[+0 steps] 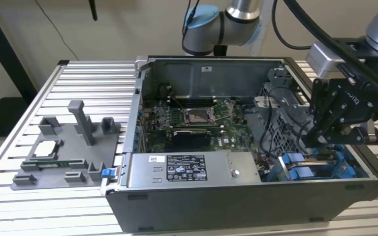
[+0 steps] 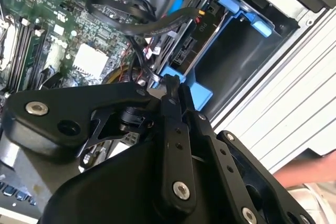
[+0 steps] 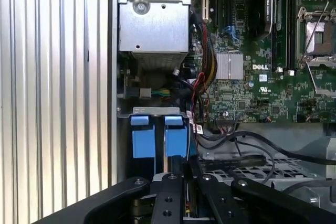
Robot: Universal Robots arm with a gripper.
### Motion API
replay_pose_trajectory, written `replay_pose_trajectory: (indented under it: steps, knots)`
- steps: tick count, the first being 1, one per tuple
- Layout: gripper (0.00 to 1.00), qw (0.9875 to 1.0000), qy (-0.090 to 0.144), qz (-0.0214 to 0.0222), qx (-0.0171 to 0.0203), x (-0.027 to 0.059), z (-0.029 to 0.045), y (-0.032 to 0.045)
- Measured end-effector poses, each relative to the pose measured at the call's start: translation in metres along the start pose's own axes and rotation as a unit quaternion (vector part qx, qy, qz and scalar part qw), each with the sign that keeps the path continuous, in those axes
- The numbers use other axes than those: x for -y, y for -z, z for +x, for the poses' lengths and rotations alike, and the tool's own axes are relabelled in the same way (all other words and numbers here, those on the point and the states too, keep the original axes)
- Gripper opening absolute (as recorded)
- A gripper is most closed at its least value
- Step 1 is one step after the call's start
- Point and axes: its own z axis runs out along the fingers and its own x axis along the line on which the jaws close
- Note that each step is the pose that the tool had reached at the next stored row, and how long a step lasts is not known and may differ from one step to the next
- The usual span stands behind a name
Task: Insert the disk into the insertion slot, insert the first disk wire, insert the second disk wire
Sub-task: 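Insert the second disk wire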
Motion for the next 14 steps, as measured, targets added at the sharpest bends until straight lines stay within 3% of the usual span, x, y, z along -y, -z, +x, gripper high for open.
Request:
replay_pose_trajectory:
  steps: [14]
  knots:
    - [0.00,1.0000,0.000,0.0000,0.0001,0.0009,0.0001,-0.0023]
